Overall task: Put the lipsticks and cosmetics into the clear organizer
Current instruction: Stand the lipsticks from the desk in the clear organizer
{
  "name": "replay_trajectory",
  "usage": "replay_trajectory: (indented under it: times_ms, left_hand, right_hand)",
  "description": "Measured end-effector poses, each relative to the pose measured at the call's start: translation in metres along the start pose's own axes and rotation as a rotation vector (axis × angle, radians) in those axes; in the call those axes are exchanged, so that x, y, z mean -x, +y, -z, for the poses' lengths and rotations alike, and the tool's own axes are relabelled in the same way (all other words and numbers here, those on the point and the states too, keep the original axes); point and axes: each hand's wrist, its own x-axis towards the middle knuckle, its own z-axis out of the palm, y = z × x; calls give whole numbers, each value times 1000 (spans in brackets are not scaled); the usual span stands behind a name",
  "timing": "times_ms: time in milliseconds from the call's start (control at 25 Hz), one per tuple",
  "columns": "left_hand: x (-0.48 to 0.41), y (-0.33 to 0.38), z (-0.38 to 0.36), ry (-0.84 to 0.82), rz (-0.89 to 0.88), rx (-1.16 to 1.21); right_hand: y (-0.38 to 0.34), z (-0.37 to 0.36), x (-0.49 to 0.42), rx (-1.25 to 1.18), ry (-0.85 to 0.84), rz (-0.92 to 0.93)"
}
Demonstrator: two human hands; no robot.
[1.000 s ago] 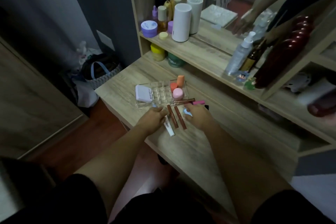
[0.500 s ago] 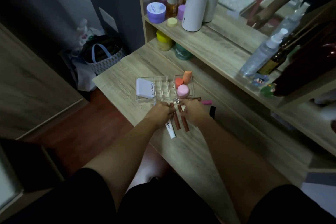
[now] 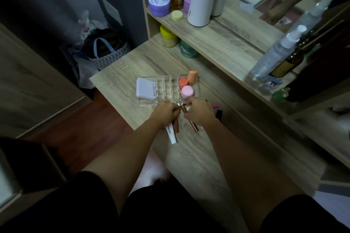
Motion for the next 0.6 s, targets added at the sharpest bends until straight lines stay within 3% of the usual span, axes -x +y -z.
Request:
replay_trajectory:
  times_ms: [320, 600]
  left_hand:
    - [16, -11, 13, 223, 158, 582]
    - [1, -26, 76, 429, 23, 725]
  right_hand:
    - [10, 23, 1, -750, 78, 24]
    - [-27, 48, -22, -853, 195, 177]
